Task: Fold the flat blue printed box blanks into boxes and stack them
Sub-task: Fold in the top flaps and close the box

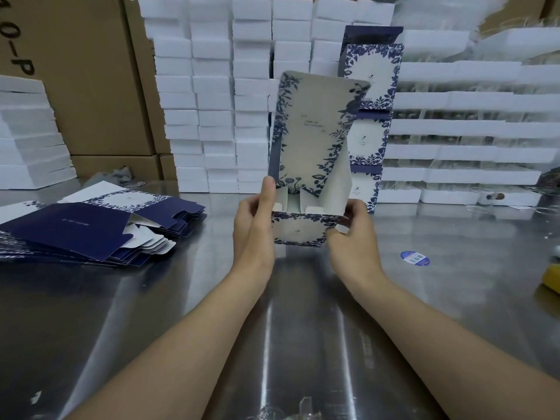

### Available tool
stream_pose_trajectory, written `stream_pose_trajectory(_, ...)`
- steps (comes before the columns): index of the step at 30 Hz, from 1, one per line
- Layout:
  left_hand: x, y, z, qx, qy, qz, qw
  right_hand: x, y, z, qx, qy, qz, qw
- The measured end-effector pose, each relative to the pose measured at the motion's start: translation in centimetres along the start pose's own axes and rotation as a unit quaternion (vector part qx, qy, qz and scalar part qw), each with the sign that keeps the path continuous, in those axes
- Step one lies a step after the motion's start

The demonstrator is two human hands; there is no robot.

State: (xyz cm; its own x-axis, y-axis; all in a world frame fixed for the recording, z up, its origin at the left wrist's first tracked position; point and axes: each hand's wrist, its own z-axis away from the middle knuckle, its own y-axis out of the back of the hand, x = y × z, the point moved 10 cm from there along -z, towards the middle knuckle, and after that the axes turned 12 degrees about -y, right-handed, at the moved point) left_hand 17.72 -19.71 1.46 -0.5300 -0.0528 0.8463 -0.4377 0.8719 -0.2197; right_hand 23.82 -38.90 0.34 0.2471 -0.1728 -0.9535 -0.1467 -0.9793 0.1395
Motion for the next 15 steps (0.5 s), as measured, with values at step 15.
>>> stream_pose_trajectory(15, -0.7, 2.3, -0.2, 0.095, 0.002, -0.057, 0.994, 0.6, -0.4, 0.4, -0.028, -0.125, -0.092, 0.988)
